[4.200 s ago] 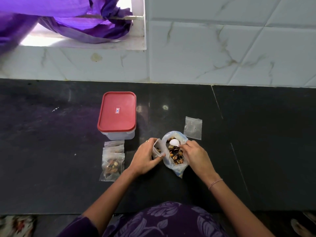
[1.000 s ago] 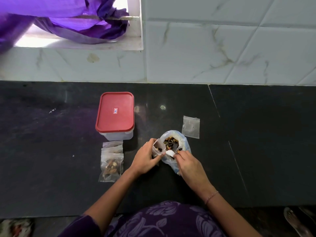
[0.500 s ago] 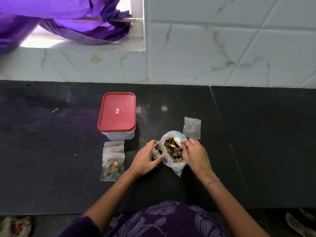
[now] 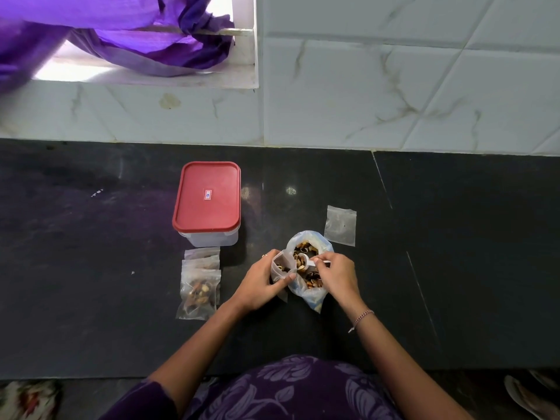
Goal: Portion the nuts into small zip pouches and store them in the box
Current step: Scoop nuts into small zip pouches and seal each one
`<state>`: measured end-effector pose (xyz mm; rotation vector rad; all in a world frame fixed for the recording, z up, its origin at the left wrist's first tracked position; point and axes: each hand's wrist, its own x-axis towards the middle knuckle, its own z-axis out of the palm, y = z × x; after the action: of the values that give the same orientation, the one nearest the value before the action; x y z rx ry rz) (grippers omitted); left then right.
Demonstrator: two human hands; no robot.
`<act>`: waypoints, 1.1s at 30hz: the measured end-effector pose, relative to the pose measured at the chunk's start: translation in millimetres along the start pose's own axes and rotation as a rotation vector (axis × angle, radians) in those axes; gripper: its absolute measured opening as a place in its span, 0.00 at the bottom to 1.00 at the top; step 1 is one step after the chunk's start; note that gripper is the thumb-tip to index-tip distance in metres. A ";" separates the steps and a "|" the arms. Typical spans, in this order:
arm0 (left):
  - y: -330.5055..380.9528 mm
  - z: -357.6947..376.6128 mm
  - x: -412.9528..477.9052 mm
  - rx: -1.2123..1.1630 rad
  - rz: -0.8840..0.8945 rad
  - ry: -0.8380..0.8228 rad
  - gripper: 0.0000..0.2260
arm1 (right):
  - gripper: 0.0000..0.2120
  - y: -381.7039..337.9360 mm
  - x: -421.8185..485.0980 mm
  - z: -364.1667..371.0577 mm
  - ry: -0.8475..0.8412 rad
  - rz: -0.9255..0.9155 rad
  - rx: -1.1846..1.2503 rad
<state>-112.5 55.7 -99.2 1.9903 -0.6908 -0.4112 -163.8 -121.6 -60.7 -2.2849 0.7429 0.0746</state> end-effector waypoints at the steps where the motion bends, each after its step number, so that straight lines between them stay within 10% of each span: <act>1: 0.5 0.2 -0.2 -0.016 0.000 -0.008 0.10 | 0.11 1.5 1.8 0.4 -0.008 0.034 0.052; 21: 4.2 -1.4 4.0 0.161 0.037 0.129 0.20 | 0.05 14.5 -2.7 -25.0 -0.098 0.401 0.791; 27: -1.0 -3.4 8.3 0.232 0.030 0.184 0.20 | 0.05 -3.5 -15.7 -36.1 -0.120 0.245 0.929; 33: 7.1 -1.8 13.8 0.221 0.055 0.224 0.17 | 0.07 -21.6 -30.7 -30.1 -0.046 -0.067 0.574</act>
<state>-102.8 45.6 -92.1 2.1777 -0.6701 -0.0782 -182.5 -114.0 -17.1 -1.7504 0.5713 -0.1056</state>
